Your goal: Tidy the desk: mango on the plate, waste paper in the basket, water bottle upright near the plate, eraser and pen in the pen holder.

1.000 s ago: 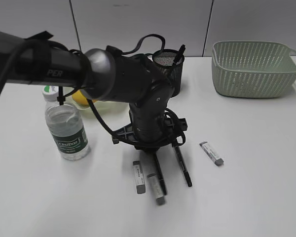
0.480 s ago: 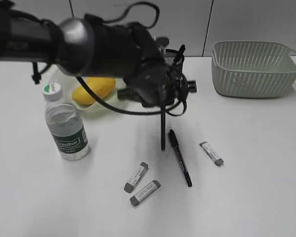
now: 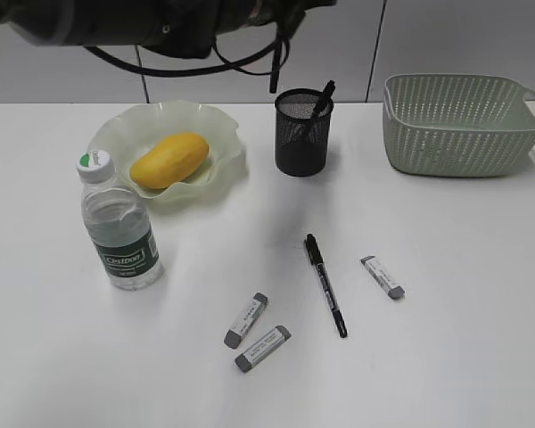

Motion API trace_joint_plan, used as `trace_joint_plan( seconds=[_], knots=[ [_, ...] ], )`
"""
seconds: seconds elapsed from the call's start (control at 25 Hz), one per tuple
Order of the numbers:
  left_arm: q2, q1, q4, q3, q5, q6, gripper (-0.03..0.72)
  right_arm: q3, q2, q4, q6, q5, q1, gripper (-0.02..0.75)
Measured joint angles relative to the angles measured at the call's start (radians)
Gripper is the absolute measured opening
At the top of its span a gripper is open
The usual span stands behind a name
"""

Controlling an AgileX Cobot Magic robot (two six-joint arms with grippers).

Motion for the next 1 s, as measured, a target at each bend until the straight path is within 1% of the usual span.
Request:
trace_joint_plan(
  seconds=[0.12,0.32,0.68,0.84,1.0],
  knots=[
    [0.042,0.031,0.010,-0.061,-0.017,-0.026,0.114,0.000,0.000,0.000,0.000,0.000,0.000,0.351],
    [0.103,0.032,0.018,-0.155,-0.066,-0.032,0.114,0.000,0.000,0.000,0.000,0.000,0.000,0.348],
    [0.288,0.030,0.019,-0.354,-0.057,-0.032,0.114,0.000,0.000,0.000,0.000,0.000,0.000,0.305],
    [0.355,0.023,0.019,-0.404,-0.057,-0.033,0.114,0.000,0.000,0.000,0.000,0.000,0.000,0.298],
    [0.402,0.022,0.019,-0.423,-0.057,-0.033,0.114,0.000,0.000,0.000,0.000,0.000,0.000,0.297]
  ],
)
